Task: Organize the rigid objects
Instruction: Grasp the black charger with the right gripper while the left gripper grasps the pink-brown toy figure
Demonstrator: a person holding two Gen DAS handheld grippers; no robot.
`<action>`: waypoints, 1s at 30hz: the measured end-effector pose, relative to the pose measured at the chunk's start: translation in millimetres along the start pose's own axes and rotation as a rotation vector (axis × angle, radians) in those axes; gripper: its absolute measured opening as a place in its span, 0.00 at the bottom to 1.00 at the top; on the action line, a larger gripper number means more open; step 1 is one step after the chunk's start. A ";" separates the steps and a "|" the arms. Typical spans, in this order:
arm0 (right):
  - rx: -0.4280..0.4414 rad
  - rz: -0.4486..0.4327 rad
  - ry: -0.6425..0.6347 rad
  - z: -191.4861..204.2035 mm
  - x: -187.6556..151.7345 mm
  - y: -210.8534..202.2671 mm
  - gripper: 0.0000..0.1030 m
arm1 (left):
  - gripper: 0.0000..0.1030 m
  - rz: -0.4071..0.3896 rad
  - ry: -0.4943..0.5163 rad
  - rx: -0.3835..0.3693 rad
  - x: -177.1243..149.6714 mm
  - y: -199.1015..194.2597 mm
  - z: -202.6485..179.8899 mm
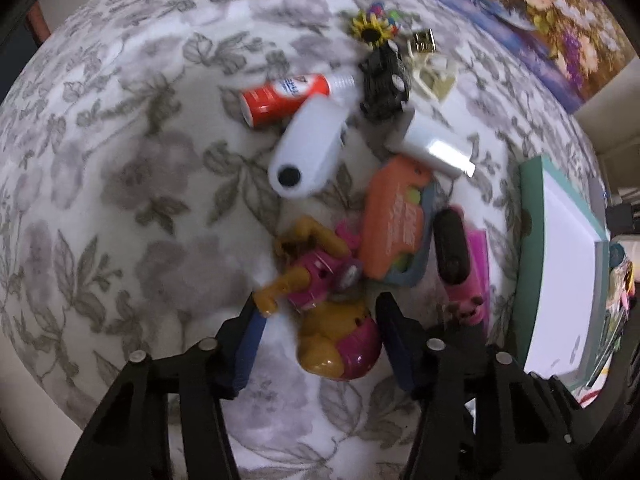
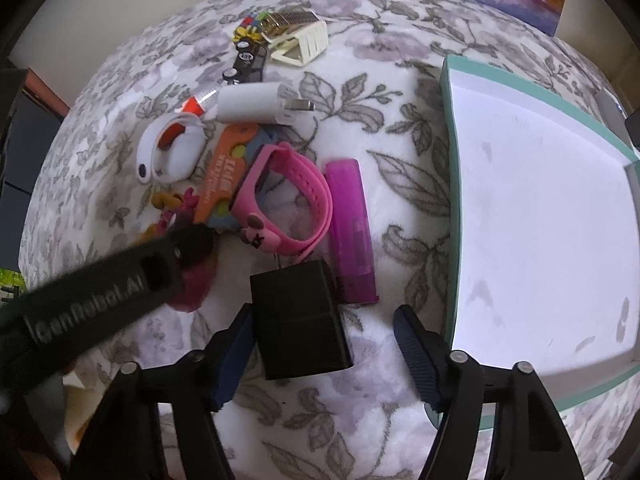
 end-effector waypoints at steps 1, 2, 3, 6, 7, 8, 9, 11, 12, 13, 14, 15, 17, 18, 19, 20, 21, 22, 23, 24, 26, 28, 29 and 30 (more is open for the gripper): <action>-0.002 0.003 0.001 -0.5 -0.2 0.7 0.66 | 0.55 0.000 0.010 0.008 0.6 -0.1 -1.9; -0.005 0.002 0.002 -0.8 -0.1 0.8 0.65 | 0.55 -0.001 0.009 0.008 1.1 0.6 -2.9; -0.003 0.002 0.003 -1.2 -0.1 0.7 0.64 | 0.54 -0.001 0.004 0.003 1.6 1.7 -3.2; 0.000 0.002 0.010 -3.0 -0.7 1.0 0.63 | 0.50 -0.006 -0.009 -0.005 2.8 2.9 -2.2; 0.000 0.003 0.011 -3.9 -1.1 1.2 0.62 | 0.46 -0.008 -0.012 -0.001 3.2 3.3 -1.3; -0.003 0.004 0.010 -4.4 -1.5 1.0 0.61 | 0.44 -0.011 -0.010 0.009 3.5 3.7 -1.1; -0.006 0.003 0.010 -4.7 -1.3 1.4 0.60 | 0.39 -0.014 -0.005 0.023 3.2 4.2 -1.7; -0.013 0.000 0.007 -8.4 -1.6 0.0 0.58 | 0.39 -0.017 0.002 0.030 1.6 5.4 1.8; -0.020 -0.003 0.004 -8.6 -1.7 -0.1 0.56 | 0.39 -0.018 0.004 0.032 1.8 6.1 1.2; -0.025 -0.004 0.002 -8.1 -0.9 0.4 0.55 | 0.39 -0.018 0.003 0.034 1.4 6.1 1.5; -0.032 -0.007 -0.003 -7.5 -1.2 0.5 0.55 | 0.39 -0.018 0.000 0.034 2.6 7.3 1.0; -0.039 -0.009 -0.007 -7.2 -1.3 0.4 0.52 | 0.39 -0.019 -0.001 0.032 0.4 6.3 1.0; -0.051 -0.011 -0.017 -6.1 -1.6 0.3 0.51 | 0.39 -0.021 -0.005 0.027 -3.0 5.1 5.2; -0.051 -0.010 -0.018 -5.7 -2.1 0.3 0.51 | 0.39 -0.022 -0.006 0.024 -4.3 5.0 4.2; -0.050 -0.009 -0.017 -5.7 -2.8 0.0 0.51 | 0.39 -0.022 -0.004 0.022 -5.4 3.6 5.2; -0.047 -0.008 -0.015 -5.4 -3.0 -0.5 0.50 | 0.39 -0.023 -0.002 0.019 -6.1 2.6 5.3; -0.037 -0.007 -0.012 -5.9 -3.8 -1.8 0.50 | 0.39 -0.024 -0.005 0.014 -7.6 -0.1 6.8; -0.028 -0.008 -0.009 -6.7 -3.7 -2.9 0.49 | 0.39 -0.026 -0.011 0.005 -7.9 -2.1 6.9; -0.013 -0.008 0.000 -8.4 -3.0 -4.3 0.49 | 0.39 -0.032 -0.014 -0.002 -9.8 -10.6 8.8; 0.000 -0.009 0.009 -9.4 -3.3 -6.1 0.49 | 0.39 -0.046 -0.015 -0.009 -10.9 -18.7 9.1; 0.027 -0.018 0.024 -11.5 -3.0 -11.2 0.47 | 0.39 -0.078 -0.006 -0.012 -9.8 -28.8 7.1; 0.058 -0.039 0.036 -13.7 -0.7 -19.4 0.45 | 0.39 -0.111 0.000 -0.011 -8.4 -39.9 4.7; 0.069 -0.049 0.040 -14.4 0.0 -23.3 0.44 | 0.39 -0.123 -0.004 -0.019 -7.4 -45.4 4.0; 0.077 -0.059 0.045 -16.5 0.3 -26.8 0.44 | 0.39 -0.136 -0.010 -0.034 -6.4 -52.6 3.7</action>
Point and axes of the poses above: each gripper's, at about its wrist camera, not at the fingertips, and y roughly the way its jaws point, z to its left, x to its top, the point moved 4 cm from there along y, roughly the way its jaws point, and after that the axes turned 3 degrees about -y, right-handed, at the moved point
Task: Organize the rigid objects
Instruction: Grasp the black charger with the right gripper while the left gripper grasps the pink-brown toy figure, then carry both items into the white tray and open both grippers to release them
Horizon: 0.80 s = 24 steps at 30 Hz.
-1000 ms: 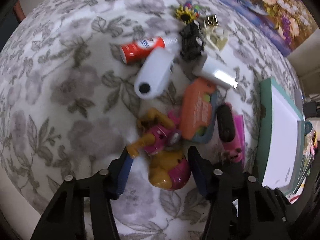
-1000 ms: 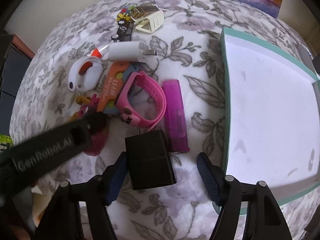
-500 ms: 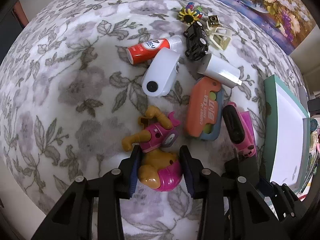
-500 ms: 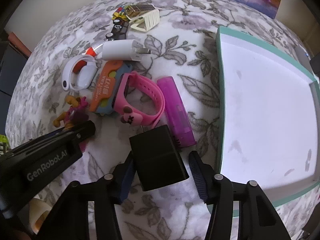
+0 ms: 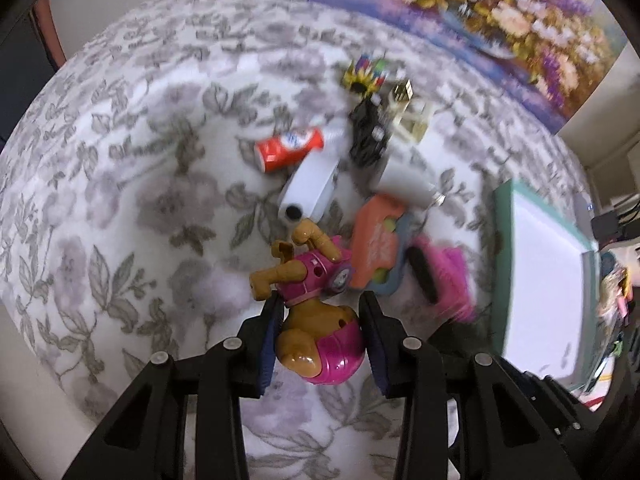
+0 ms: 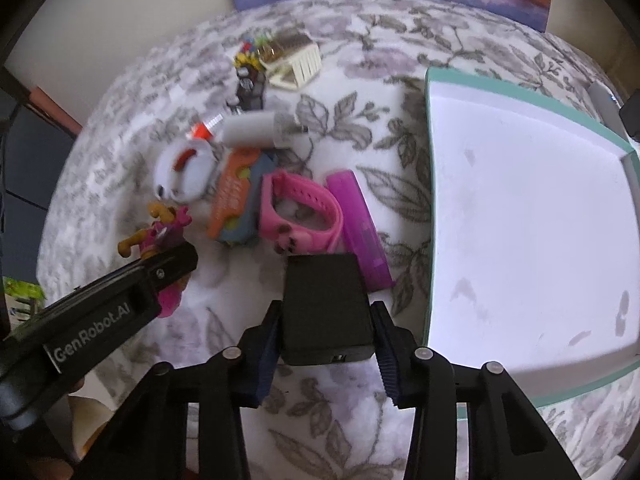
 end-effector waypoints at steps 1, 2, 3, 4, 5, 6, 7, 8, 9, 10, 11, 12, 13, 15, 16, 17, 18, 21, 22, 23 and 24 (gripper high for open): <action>0.008 -0.011 0.005 -0.9 1.2 -4.2 0.43 | 0.39 -0.012 -0.004 -0.010 2.3 -4.7 -0.7; 0.014 -0.021 0.010 -2.2 2.2 -8.1 0.43 | 0.39 -0.030 -0.006 -0.018 5.4 -12.2 -2.6; 0.021 -0.029 0.018 -3.9 2.9 -11.5 0.43 | 0.39 -0.041 -0.005 -0.022 7.7 -16.8 -4.3; 0.030 -0.035 0.027 -5.5 3.5 -14.3 0.43 | 0.39 -0.052 -0.007 -0.027 10.4 -20.9 -7.2; 0.038 -0.039 0.037 -9.1 5.6 -16.1 0.43 | 0.39 -0.061 -0.011 -0.035 12.9 -26.7 -9.4; 0.045 -0.046 0.047 -11.6 6.9 -18.7 0.43 | 0.39 -0.072 -0.014 -0.047 15.8 -33.1 -13.1; 0.057 -0.059 0.062 -14.3 7.9 -23.0 0.43 | 0.39 -0.086 -0.014 -0.056 18.3 -38.1 -18.3; 0.063 -0.077 0.072 -16.7 9.7 -28.8 0.43 | 0.39 -0.101 -0.008 -0.063 21.5 -43.1 -24.1; 0.066 -0.096 0.077 -18.4 11.3 -34.4 0.43 | 0.39 -0.119 0.000 -0.069 24.4 -50.1 -30.8; 0.068 -0.119 0.080 -20.5 14.3 -40.5 0.43 | 0.39 -0.132 0.006 -0.076 26.7 -55.5 -36.5; 0.072 -0.147 0.087 -21.4 16.5 -47.4 0.43 | 0.39 -0.144 0.013 -0.085 28.5 -60.4 -42.6; 0.077 -0.166 0.097 -25.0 18.0 -53.5 0.43 | 0.39 -0.154 0.021 -0.094 30.3 -64.9 -48.7; 0.083 -0.183 0.111 -29.8 20.2 -58.6 0.43 | 0.39 -0.162 0.028 -0.099 31.6 -67.9 -54.4; 0.075 -0.220 0.156 -43.1 25.6 -66.3 0.43 | 0.39 -0.173 0.049 -0.108 34.7 -71.3 -68.4; 0.061 -0.229 0.175 -51.1 26.6 -69.4 0.43 | 0.39 -0.172 0.059 -0.110 34.8 -70.8 -75.2; 0.031 -0.238 0.195 -59.5 27.5 -71.1 0.43 | 0.39 -0.168 0.067 -0.115 35.4 -69.4 -81.9; 0.006 -0.242 0.216 -69.0 29.5 -71.5 0.43 | 0.39 -0.161 0.075 -0.121 34.9 -67.2 -89.9; -0.005 -0.230 0.311 -100.4 28.5 -68.5 0.43 | 0.39 -0.138 0.099 -0.130 31.9 -55.1 -112.1; -0.018 -0.225 0.335 -109.1 28.3 -66.6 0.43 | 0.39 -0.126 0.106 -0.132 30.6 -48.9 -119.8; -0.074 -0.218 0.356 -120.8 28.2 -64.5 0.43 | 0.39 -0.115 0.112 -0.136 28.1 -44.4 -126.6; -0.124 -0.213 0.362 -128.3 28.1 -63.9 0.43 | 0.39 -0.096 0.119 -0.139 25.2 -36.4 -134.3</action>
Point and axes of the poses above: each gripper's, at about its wrist camera, not at the fingertips, and y roughly the way its jaws point, z to its left, x to its top, the point moved 4 cm from there along y, roughly the way its jaws point, and after that the axes turned 3 degrees about -y, right-handed, at the moved point
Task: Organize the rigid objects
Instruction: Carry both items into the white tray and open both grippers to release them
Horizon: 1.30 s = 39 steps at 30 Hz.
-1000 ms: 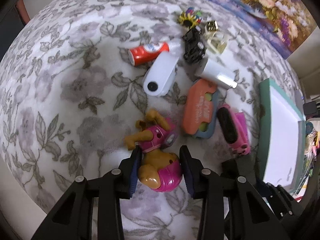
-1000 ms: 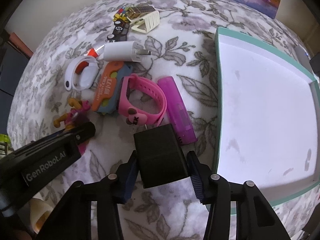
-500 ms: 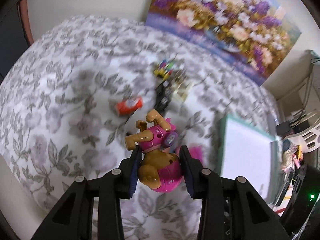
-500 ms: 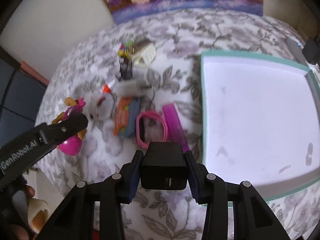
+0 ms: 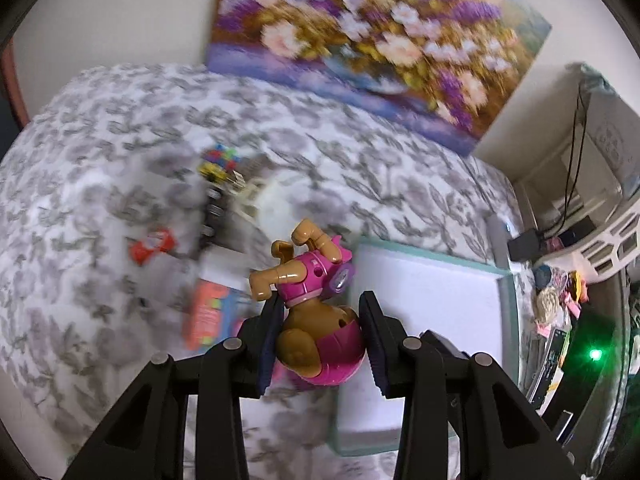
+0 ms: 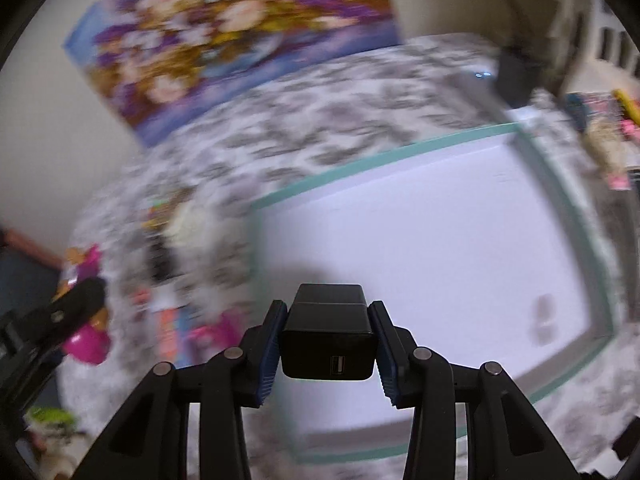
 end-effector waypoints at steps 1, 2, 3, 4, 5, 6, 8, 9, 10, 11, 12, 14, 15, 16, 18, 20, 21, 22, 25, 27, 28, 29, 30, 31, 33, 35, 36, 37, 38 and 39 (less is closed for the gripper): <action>-0.019 0.000 0.003 -5.2 1.6 0.3 0.43 | 0.39 0.014 0.004 -0.002 -1.4 7.0 -5.4; -0.014 0.005 0.020 -11.5 2.9 2.2 0.43 | 0.39 0.026 0.010 -0.003 -3.3 13.8 -10.8; 0.020 0.016 0.051 -18.6 5.7 5.4 0.43 | 0.39 0.037 0.018 -0.004 -5.1 20.9 -17.2; 0.039 0.022 0.072 -23.8 7.2 6.9 0.43 | 0.39 0.046 0.026 -0.005 -7.2 27.1 -23.2; 0.037 0.024 0.087 -29.2 9.4 9.1 0.43 | 0.39 0.056 0.033 -0.009 -8.3 33.0 -28.8; 0.015 0.022 0.095 -35.4 12.2 10.3 0.43 | 0.39 0.062 0.038 -0.014 -9.5 38.5 -34.6; 0.002 0.019 0.123 -47.8 16.3 12.8 0.43 | 0.39 0.068 0.049 -0.019 -10.3 47.7 -42.9; 0.008 0.019 0.139 -52.7 18.2 13.7 0.43 | 0.39 0.071 0.054 -0.020 -10.4 52.9 -47.9; 0.007 0.017 0.151 -57.4 20.0 14.3 0.43 | 0.39 0.074 0.059 -0.022 -10.7 57.9 -52.2; -0.012 0.012 0.161 -62.1 24.1 16.5 0.43 | 0.39 0.075 0.064 -0.025 -10.9 62.9 -56.4; -0.029 0.008 0.163 -64.5 26.7 16.0 0.43 | 0.39 0.079 0.068 -0.031 -11.4 68.8 -60.0; -0.054 -0.001 0.169 -71.1 30.8 15.9 0.43 | 0.39 0.094 0.073 -0.044 -13.4 80.4 -66.2; -0.061 -0.006 0.176 -75.2 32.8 16.3 0.43 | 0.39 0.103 0.078 -0.051 -15.2 87.3 -69.3; -0.067 -0.009 0.182 -79.1 34.7 17.2 0.43 | 0.39 0.109 0.084 -0.053 -16.8 93.1 -71.8; -0.085 -0.009 0.188 -85.1 37.2 20.6 0.43 | 0.39 0.122 0.101 -0.052 -20.9 103.3 -75.2; -0.101 0.000 0.192 -89.4 38.2 23.6 0.43 | 0.39 0.137 0.114 -0.049 -24.5 110.4 -76.2; -0.105 0.004 0.197 -92.0 37.9 24.1 0.43 | 0.39 0.143 0.120 -0.049 -25.9 113.2 -76.1; -0.110 0.004 0.202 -94.3 37.7 23.6 0.43 | 0.39 0.148 0.122 -0.047 -26.8 114.7 -75.7; -0.130 0.003 0.196 -95.0 37.4 23.2 0.43 | 0.39 0.154 0.126 -0.046 -28.9 116.0 -73.9; -0.136 0.006 0.190 -95.0 36.9 23.2 0.43 | 0.39 0.153 0.123 -0.050 -29.0 114.7 -71.7; -0.141 0.007 0.186 -94.9 37.0 23.2 0.43 | 0.39 0.149 0.122 -0.050 -28.4 114.2 -71.3; -0.145 0.006 0.184 -94.9 36.7 22.8 0.43 | 0.40 0.144 0.123 -0.049 -28.2 111.8 -70.8; -0.148 0.005 0.184 -95.0 36.6 22.0 0.44 | 0.45 0.142 0.124 -0.047 -28.0 111.0 -70.8; -0.150 0.004 0.183 -95.2 36.5 20.8 0.44 | 0.57 0.140 0.125 -0.048 -28.2 109.4 -70.7; -0.154 0.001 0.179 -94.5 36.9 18.9 0.45 | 0.64 0.141 0.126 -0.058 -28.4 106.1 -71.0; -0.162 -0.001 0.173 -93.9 37.1 16.7 0.54 | 0.65 0.136 0.127 -0.050 -27.9 102.7 -69.7; -0.168 -0.003 0.173 -94.0 37.2 16.0 0.58 | 0.66 0.132 0.126 -0.047 -27.5 100.9 -68.6; -0.172 -0.003 0.173 -94.2 37.1 14.9 0.59 | 0.66 0.127 0.124 -0.044 -26.9 99.3 -67.2; -0.169 -0.002 0.175 -94.5 37.6 14.6 0.59 | 0.67 0.122 0.121 -0.037 -25.4 97.5 -65.4; -0.164 0.000 0.178 -94.5 37.4 13.8 0.60 | 0.69 0.114 0.117 -0.028 -23.9 95.5 -63.1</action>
Point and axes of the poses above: each gripper's, at about its wrist camera, not at the fingertips, and y roughly the way its jaws point, z to its left, x to its top, the point moved 4 cm from there along y, roughly the way its jaws point, and after that the axes turned 3 degrees about -y, right-handed, at the moved point
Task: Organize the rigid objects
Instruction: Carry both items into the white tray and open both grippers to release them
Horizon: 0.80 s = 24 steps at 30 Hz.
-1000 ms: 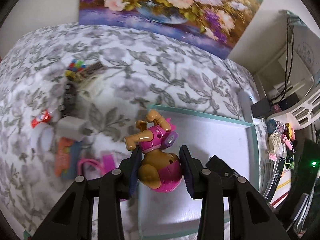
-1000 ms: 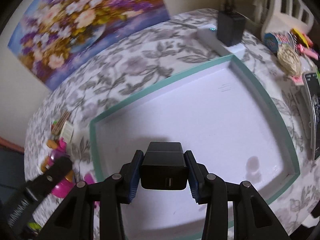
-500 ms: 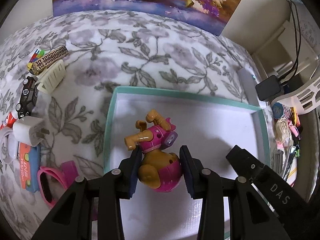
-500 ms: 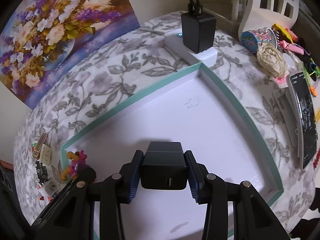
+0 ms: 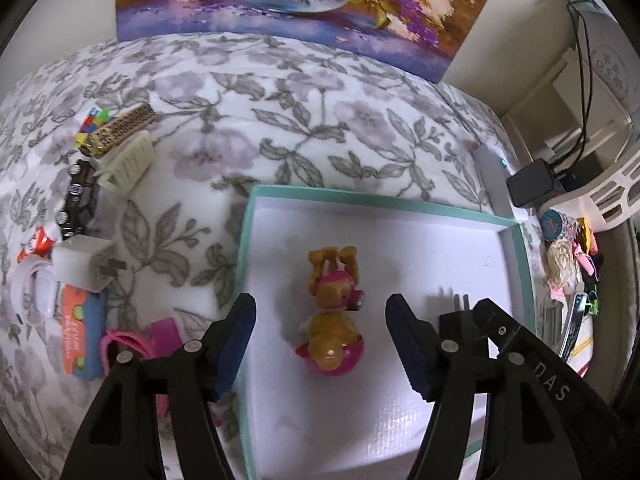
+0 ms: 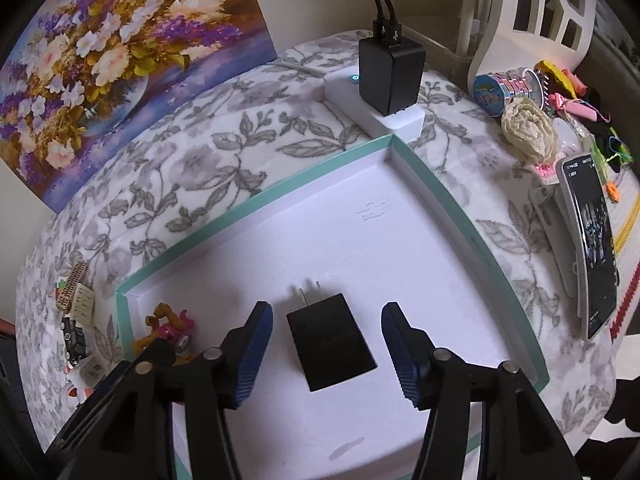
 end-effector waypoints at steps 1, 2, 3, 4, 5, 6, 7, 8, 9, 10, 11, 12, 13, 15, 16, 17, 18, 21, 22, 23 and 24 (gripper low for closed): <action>0.002 0.001 -0.001 0.2 -0.1 -0.5 0.63 | 0.71 -0.008 -0.004 0.008 1.1 -2.0 2.0; 0.001 0.000 -0.004 0.7 -0.4 -1.3 0.67 | 0.71 -0.016 -0.007 0.016 2.2 -4.1 4.4; -0.003 -0.001 -0.010 1.4 -0.5 -1.9 0.73 | 0.71 -0.024 -0.012 0.028 3.6 -6.2 7.4; -0.005 -0.003 -0.013 2.0 -0.7 -2.7 0.77 | 0.73 -0.031 -0.016 0.043 5.2 -8.0 10.8; -0.003 -0.003 -0.014 2.4 -1.1 -2.7 0.78 | 0.75 -0.036 -0.020 0.054 6.4 -9.0 13.6; -0.002 -0.003 -0.015 2.7 -1.4 -2.8 0.82 | 0.83 -0.043 -0.028 0.074 8.2 -10.8 18.3; -0.003 -0.004 -0.016 3.1 -1.7 -2.8 0.86 | 0.88 -0.047 -0.033 0.084 9.1 -12.0 22.5; -0.006 -0.006 -0.020 3.4 -1.7 -2.9 0.88 | 0.89 -0.053 -0.041 0.095 10.6 -13.2 26.6; -0.008 -0.008 -0.022 3.6 -1.8 -3.0 0.94 | 0.89 -0.059 -0.049 0.107 12.1 -15.1 31.0; -0.007 -0.010 -0.022 3.9 -2.1 -3.3 0.98 | 0.90 -0.063 -0.054 0.119 13.0 -16.1 34.3; -0.004 -0.010 -0.022 4.1 -1.9 -3.1 0.99 | 0.91 -0.066 -0.058 0.134 13.9 -17.3 37.9; 0.001 -0.011 -0.022 4.6 -2.1 -3.4 1.00 | 0.92 -0.071 -0.061 0.153 14.9 -18.2 42.0; 0.001 -0.011 -0.023 5.1 -2.4 -3.6 1.00 | 0.92 -0.074 -0.063 0.167 15.8 -18.8 45.6; -0.009 -0.011 -0.032 6.1 -2.7 -3.3 1.00 | 0.92 -0.076 -0.070 0.187 16.4 -20.2 51.7; -0.013 -0.011 -0.036 6.7 -2.7 -3.0 1.00 | 0.92 -0.076 -0.073 0.193 16.8 -21.1 54.5; -0.018 -0.011 -0.042 7.7 -3.3 -2.8 1.00 | 0.92 -0.076 -0.077 0.199 17.0 -22.6 57.2; -0.019 -0.013 -0.049 9.6 -4.2 -2.9 1.00 | 0.92 -0.077 -0.082 0.203 17.7 -24.6 60.1; -0.012 -0.018 -0.075 15.3 -6.8 -3.2 1.00 | 0.92 -0.083 -0.103 0.198 20.1 -32.2 67.8; -0.012 -0.020 -0.087 17.6 -7.7 -3.5 1.00 | 0.92 -0.080 -0.109 0.199 20.5 -34.5 70.7; -0.016 -0.019 -0.100 20.3 -8.9 -3.4 1.00 | 0.92 -0.077 -0.115 0.203 21.0 -36.4 74.1; -0.023 -0.013 -0.112 23.3 -10.1 -2.6 1.00 | 0.92 -0.079 -0.123 0.210 21.4 -39.2 78.7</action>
Point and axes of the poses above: each gripper's, at about its wrist camera, not at the fingertips, and y roughly the way its jaws point, z to its left, x to its top, the point moved 4 cm from there along y, roughly the way its jaws point, and after that the axes turned 3 degrees about -y, right-handed, at the moved point
